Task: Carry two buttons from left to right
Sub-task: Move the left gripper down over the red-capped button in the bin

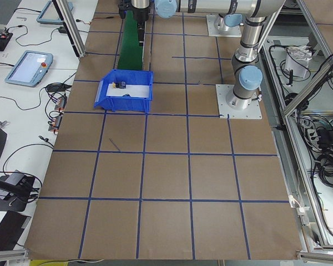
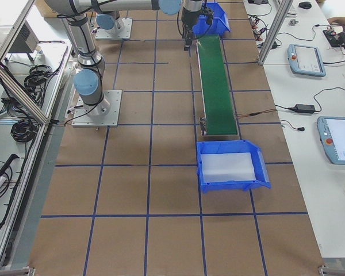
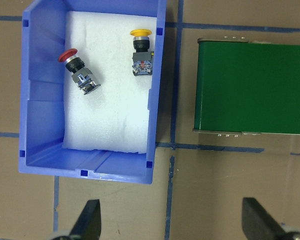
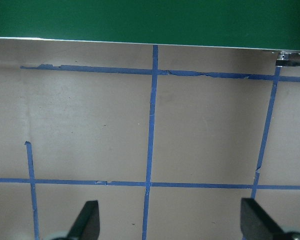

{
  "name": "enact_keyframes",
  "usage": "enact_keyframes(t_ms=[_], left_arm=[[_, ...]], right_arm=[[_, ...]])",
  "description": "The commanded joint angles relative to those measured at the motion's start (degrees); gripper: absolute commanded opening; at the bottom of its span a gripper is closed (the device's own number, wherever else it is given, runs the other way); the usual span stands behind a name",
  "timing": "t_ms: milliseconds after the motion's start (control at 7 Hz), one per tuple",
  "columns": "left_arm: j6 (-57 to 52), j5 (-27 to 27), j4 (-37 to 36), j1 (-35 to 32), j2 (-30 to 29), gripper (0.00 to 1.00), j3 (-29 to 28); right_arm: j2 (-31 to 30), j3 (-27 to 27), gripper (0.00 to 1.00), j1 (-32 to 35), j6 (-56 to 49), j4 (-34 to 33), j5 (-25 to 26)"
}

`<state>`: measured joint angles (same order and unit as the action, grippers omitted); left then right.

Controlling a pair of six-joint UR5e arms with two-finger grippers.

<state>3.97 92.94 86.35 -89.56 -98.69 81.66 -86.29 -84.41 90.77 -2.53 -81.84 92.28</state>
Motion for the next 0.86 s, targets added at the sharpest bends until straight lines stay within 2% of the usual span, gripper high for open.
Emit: enact_keyframes(t_ms=[0,286,714], left_arm=[[0.2,0.1,-0.4,0.0,-0.2,1.0,-0.2],[-1.8,-0.3,-1.0,2.3,-1.7,1.0,-1.1],[-2.1,-1.1,-14.4,4.4,-11.1,1.0,-1.2]], right_arm=[[-0.2,-0.1,1.0,0.0,0.2,0.0,0.1],[-0.2,-0.2,1.0,0.0,0.2,0.1,0.0],[0.0,-0.2,1.0,0.0,0.2,0.1,0.0]])
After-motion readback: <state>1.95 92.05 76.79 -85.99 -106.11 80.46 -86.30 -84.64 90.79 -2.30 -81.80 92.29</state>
